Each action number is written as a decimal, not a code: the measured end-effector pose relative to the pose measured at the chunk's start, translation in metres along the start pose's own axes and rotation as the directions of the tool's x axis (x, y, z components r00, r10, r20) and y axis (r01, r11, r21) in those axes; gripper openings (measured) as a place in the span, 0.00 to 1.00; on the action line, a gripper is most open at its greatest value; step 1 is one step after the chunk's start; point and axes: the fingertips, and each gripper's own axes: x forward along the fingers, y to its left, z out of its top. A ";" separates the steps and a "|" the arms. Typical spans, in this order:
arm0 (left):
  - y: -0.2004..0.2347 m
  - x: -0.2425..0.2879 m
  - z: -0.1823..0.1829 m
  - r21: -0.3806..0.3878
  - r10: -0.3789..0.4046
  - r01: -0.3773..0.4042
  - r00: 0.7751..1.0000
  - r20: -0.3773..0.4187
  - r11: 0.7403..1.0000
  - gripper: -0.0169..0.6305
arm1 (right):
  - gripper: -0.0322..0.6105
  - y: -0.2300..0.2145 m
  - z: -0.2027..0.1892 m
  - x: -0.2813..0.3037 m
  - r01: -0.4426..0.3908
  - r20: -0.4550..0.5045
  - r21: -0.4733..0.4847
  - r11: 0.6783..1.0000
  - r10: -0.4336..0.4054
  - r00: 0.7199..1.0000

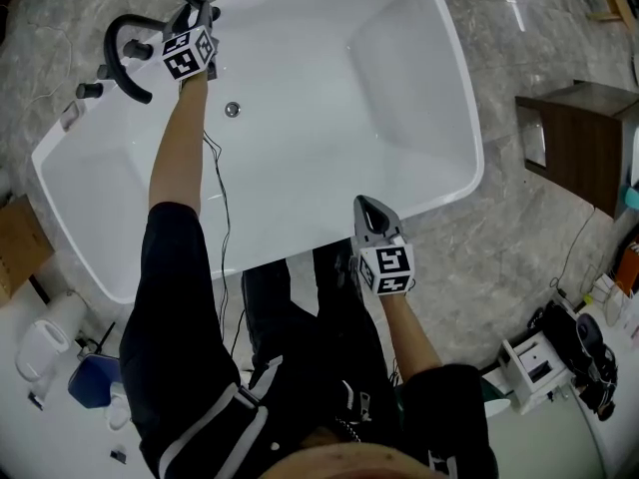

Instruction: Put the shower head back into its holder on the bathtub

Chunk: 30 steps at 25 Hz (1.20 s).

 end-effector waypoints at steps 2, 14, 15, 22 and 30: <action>-0.003 -0.010 0.001 -0.007 0.019 -0.019 1.000 0.003 1.000 0.29 | 0.06 0.005 0.004 -0.001 -0.007 0.010 -0.005 1.000 0.007 1.000; -0.083 -0.133 -0.002 0.037 -0.176 0.179 0.982 -0.063 0.983 0.10 | 0.06 0.041 0.048 -0.016 -0.022 0.105 -0.006 1.000 0.022 0.994; -0.086 -0.148 0.000 0.045 -0.189 0.192 0.979 -0.071 0.980 0.09 | 0.06 0.047 0.054 -0.018 -0.025 0.115 -0.010 1.000 0.026 0.993; -0.105 -0.265 0.026 0.060 -0.259 0.266 0.961 -0.097 0.962 0.08 | 0.06 0.086 0.090 -0.041 -0.058 0.193 -0.055 0.997 0.068 0.979; -0.085 -0.391 0.061 0.078 -0.252 0.256 0.966 -0.066 0.963 0.08 | 0.06 0.148 0.134 -0.058 -0.091 0.282 -0.091 0.992 0.113 0.953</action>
